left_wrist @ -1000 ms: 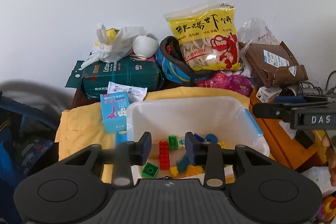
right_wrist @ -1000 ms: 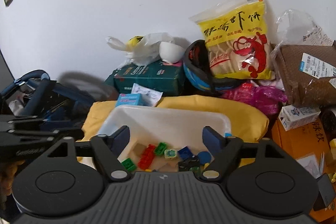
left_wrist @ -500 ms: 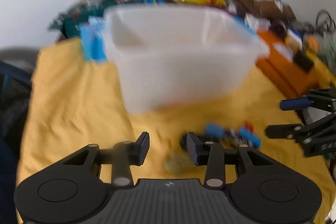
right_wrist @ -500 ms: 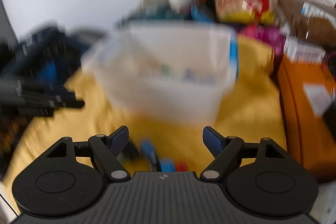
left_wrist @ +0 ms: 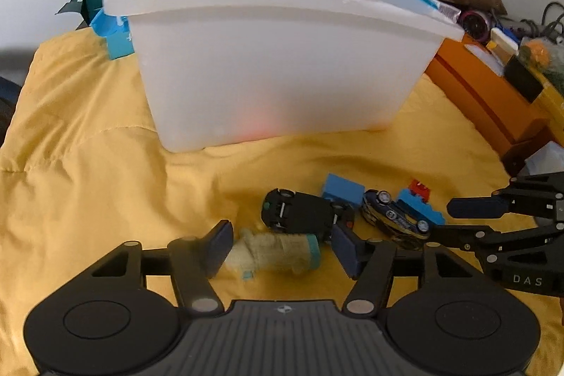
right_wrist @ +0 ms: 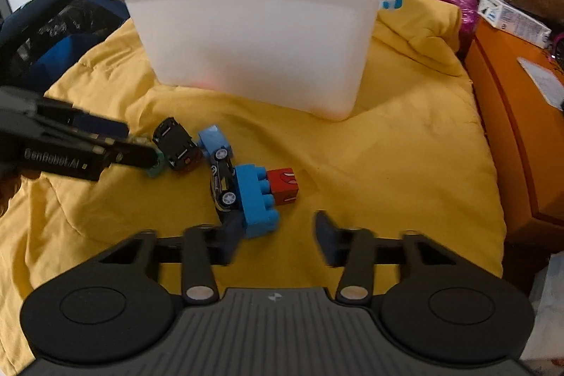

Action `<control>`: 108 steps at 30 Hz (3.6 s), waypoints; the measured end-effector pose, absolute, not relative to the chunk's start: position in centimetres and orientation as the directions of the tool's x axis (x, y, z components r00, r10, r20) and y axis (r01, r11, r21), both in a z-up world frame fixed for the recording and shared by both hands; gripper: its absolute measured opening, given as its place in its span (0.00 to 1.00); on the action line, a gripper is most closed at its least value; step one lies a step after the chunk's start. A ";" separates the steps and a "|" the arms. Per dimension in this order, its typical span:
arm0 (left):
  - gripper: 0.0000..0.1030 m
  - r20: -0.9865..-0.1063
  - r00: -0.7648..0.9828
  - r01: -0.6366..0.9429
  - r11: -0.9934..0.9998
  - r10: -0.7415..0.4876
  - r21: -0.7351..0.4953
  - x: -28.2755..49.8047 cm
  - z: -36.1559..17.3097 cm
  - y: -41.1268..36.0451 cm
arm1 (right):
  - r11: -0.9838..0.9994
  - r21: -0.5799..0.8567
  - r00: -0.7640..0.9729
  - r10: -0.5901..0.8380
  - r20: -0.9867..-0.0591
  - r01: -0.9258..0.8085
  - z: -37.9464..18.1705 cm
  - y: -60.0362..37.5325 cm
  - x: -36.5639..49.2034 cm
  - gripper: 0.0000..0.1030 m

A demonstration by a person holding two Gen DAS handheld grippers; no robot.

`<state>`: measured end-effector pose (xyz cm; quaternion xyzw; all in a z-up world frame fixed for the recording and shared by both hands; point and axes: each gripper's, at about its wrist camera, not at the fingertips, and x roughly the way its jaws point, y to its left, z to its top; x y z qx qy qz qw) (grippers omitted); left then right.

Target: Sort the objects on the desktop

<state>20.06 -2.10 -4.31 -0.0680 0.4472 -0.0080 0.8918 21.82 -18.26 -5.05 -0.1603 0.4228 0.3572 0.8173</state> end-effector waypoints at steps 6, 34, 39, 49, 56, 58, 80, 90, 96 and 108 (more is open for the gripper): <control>0.64 -0.805 0.591 -0.023 0.996 -0.058 -0.089 19.4 -4.4 -2.1 | 0.671 0.084 0.342 0.477 -0.810 -0.737 -6.4 -17.2 22.7 0.36; 0.50 -0.755 0.634 0.056 0.983 -0.168 -0.172 15.4 -3.9 -1.2 | 0.677 0.224 0.269 0.542 -0.796 -0.701 -6.7 -21.5 19.1 0.54; 0.50 -0.786 0.580 0.192 0.973 -0.216 -0.126 15.9 -5.1 -3.7 | 0.668 0.193 0.286 0.537 -0.794 -0.719 -6.4 -20.6 18.5 0.54; 0.31 -0.795 0.574 0.192 0.976 -0.196 -0.102 15.8 -5.4 -4.4 | 0.694 0.210 0.287 0.527 -0.800 -0.689 -7.1 -20.1 19.3 0.24; 0.31 -0.764 0.622 0.094 0.985 -0.172 -0.145 14.4 -2.9 -2.6 | 0.713 0.236 0.320 0.552 -0.770 -0.660 -5.2 -21.4 18.9 0.24; 0.31 -0.749 0.645 0.049 0.986 -0.155 -0.161 14.1 -1.5 -1.9 | 0.718 0.249 0.336 0.566 -0.753 -0.650 -4.2 -21.7 19.0 0.24; 0.32 -0.609 0.793 -0.111 0.984 0.002 -0.142 19.9 13.4 2.6 | 0.698 0.244 0.501 0.673 -0.544 -0.673 11.8 -17.2 26.1 0.25; 0.32 -0.618 0.785 -0.143 0.981 0.033 -0.129 23.5 15.5 4.1 | 0.707 0.228 0.494 0.652 -0.575 -0.669 14.3 -15.4 29.4 0.24; 0.32 -0.624 0.780 -0.139 0.986 0.049 -0.096 25.7 16.5 4.3 | 0.712 0.209 0.498 0.641 -0.585 -0.671 15.3 -14.6 31.0 0.25; 0.32 -0.675 0.736 -0.124 0.990 0.045 -0.069 29.4 16.1 3.4 | 0.727 0.205 0.450 0.594 -0.667 -0.656 14.5 -13.0 34.3 0.25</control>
